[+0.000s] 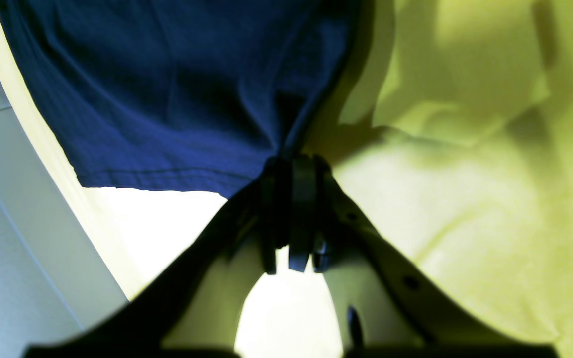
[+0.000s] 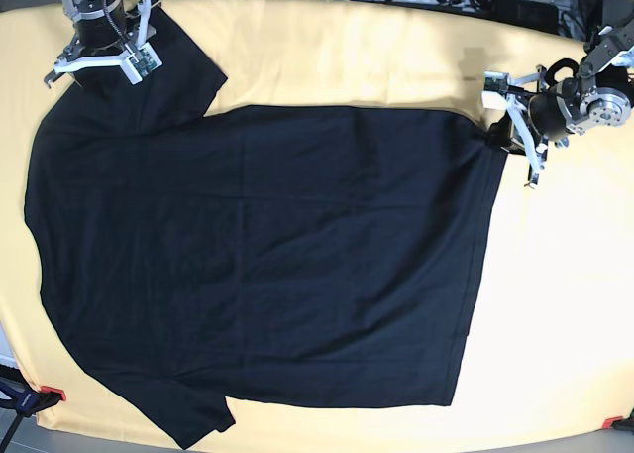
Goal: Fold the T-shirt properly
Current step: 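Pull both grasped shoulder corners away from the hem to straighten the shirt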
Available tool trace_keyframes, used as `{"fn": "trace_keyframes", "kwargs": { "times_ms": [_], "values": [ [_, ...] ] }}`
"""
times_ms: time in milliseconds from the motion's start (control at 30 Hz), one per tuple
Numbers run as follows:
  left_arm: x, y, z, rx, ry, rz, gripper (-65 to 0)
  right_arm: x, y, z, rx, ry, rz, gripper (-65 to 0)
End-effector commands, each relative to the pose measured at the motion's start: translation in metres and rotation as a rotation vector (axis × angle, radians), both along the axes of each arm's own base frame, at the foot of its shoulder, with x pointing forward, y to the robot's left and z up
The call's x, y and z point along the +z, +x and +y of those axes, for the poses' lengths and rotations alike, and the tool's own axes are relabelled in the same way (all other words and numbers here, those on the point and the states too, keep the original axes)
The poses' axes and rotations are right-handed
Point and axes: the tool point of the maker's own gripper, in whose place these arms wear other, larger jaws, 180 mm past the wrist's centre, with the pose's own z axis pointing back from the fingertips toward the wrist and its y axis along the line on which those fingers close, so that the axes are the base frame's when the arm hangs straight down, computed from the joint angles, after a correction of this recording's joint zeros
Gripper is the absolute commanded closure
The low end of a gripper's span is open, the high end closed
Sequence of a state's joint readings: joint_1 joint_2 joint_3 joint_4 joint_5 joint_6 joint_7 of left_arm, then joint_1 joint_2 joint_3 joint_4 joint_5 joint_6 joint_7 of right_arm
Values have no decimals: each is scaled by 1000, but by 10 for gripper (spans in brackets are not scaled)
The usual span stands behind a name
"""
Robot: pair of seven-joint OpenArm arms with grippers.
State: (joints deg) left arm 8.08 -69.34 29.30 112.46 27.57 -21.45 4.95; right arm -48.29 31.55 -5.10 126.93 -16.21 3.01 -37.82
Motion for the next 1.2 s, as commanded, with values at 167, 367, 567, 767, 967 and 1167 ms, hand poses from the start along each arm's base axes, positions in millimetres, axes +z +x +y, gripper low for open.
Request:
{"fn": "trace_keyframes", "kwargs": {
  "times_ms": [167,367,567,767,967,1167],
  "values": [
    [9,5,1,2,-8,-17,0,-21,-10,-11,-1,-16,69,-317],
    [9,5,1,2,-8,-17,0,-37,0,-34,-61,-60,68,-317],
    [9,5,1,2,-8,-17,0,-38,0,-35,-67,-63,68,-233],
    [9,5,1,2,-8,-17,0,-38,1,-35,-72,-61,65,0],
    [9,6,2,2,-4,-22,0,-13,12,-53,-113,-187,-41,0],
    [31,22,-15,40,-87,-141,0,29,17,-31,-89,-145,-156,0]
  ]
}}
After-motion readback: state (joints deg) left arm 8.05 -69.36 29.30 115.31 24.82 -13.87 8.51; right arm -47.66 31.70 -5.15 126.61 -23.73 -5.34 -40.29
